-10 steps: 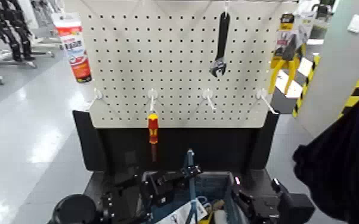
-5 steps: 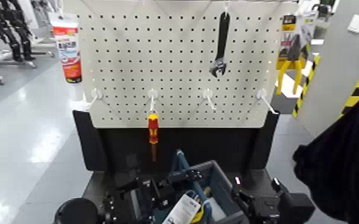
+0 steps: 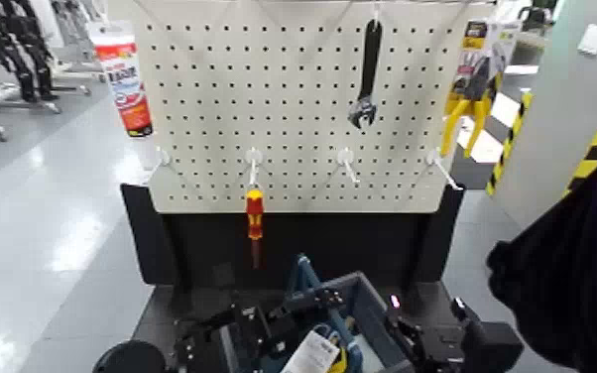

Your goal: Grasp the handle of the crate.

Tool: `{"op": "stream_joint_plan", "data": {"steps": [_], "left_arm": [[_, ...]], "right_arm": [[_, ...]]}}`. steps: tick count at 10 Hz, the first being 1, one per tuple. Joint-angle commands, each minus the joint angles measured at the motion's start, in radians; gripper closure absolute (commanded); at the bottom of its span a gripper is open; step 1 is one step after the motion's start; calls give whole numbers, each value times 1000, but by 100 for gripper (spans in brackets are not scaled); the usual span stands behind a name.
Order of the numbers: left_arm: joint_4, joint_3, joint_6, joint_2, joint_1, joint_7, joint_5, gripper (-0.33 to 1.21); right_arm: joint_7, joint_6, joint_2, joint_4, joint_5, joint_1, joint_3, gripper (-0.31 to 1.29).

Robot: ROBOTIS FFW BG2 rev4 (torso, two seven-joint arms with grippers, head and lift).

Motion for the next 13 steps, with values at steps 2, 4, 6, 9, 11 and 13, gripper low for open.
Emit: {"op": "stream_joint_plan", "data": {"steps": [2,4,6,9,11,13], "left_arm": [[-76,-24,10,42,30,26,83,118],[-133,-33,17,69,64,55,136,118],[-192,-30,22,80,96,73,166,118],[-254,-13,22,98,127,111,209,118],[-271,-7,27,103,133,124,217,118],[-277,-7,27,102,133,127,228,118]], "right_arm": [[-2,6,2,0,1,0,-3,14],[-2,7,2,0,1,2,-5,14],[-2,7,3,-2,1,3,-6,14],[-2,4,3,-2,9,6,-8,15],[-9,-2,3,-3,20,8,-8,15],[-15,0,3,-5,24,8,-5,15]]}}
